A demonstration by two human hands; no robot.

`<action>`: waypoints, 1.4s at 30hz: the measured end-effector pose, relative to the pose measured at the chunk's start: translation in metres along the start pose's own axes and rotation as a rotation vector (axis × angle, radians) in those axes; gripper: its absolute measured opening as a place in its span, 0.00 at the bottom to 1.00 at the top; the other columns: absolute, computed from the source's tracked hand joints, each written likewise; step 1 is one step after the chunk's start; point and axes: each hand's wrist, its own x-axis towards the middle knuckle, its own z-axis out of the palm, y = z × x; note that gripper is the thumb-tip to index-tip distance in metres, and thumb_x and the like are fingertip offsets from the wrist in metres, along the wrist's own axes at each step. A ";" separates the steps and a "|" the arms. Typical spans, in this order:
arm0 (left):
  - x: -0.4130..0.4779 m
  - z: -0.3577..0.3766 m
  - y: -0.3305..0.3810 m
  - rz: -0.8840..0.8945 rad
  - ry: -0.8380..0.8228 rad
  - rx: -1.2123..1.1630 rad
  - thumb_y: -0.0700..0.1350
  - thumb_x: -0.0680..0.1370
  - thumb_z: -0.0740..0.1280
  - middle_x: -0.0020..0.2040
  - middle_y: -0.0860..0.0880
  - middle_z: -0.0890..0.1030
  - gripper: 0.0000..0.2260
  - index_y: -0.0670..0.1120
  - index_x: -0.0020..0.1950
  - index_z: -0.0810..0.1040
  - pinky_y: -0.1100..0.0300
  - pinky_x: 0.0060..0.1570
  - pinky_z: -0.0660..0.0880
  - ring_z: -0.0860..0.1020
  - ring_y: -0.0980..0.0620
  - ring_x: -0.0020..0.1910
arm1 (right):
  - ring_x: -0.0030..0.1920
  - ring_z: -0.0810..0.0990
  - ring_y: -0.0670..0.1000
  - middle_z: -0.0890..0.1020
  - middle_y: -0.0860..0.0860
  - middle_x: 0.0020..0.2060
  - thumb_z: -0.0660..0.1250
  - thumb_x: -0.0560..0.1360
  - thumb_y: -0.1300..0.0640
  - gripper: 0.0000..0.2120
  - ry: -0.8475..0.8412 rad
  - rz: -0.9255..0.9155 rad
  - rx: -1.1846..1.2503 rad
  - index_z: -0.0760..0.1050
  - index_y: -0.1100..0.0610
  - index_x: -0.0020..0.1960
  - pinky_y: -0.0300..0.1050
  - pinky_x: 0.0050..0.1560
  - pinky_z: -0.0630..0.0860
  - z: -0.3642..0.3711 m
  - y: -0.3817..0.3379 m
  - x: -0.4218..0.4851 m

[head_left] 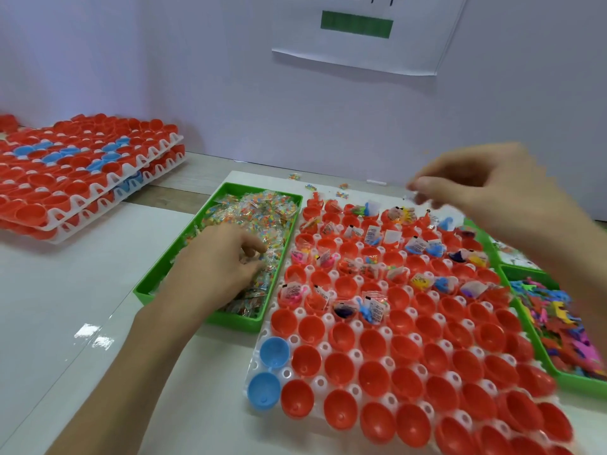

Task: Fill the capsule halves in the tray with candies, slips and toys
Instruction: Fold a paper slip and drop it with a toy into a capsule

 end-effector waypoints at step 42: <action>0.013 -0.028 0.162 0.404 0.044 -0.491 0.55 0.73 0.71 0.29 0.58 0.82 0.03 0.59 0.40 0.83 0.67 0.30 0.75 0.80 0.56 0.29 | 0.38 0.75 0.42 0.84 0.51 0.45 0.78 0.71 0.59 0.10 0.200 0.714 -0.310 0.81 0.50 0.34 0.43 0.45 0.73 -0.100 0.200 -0.031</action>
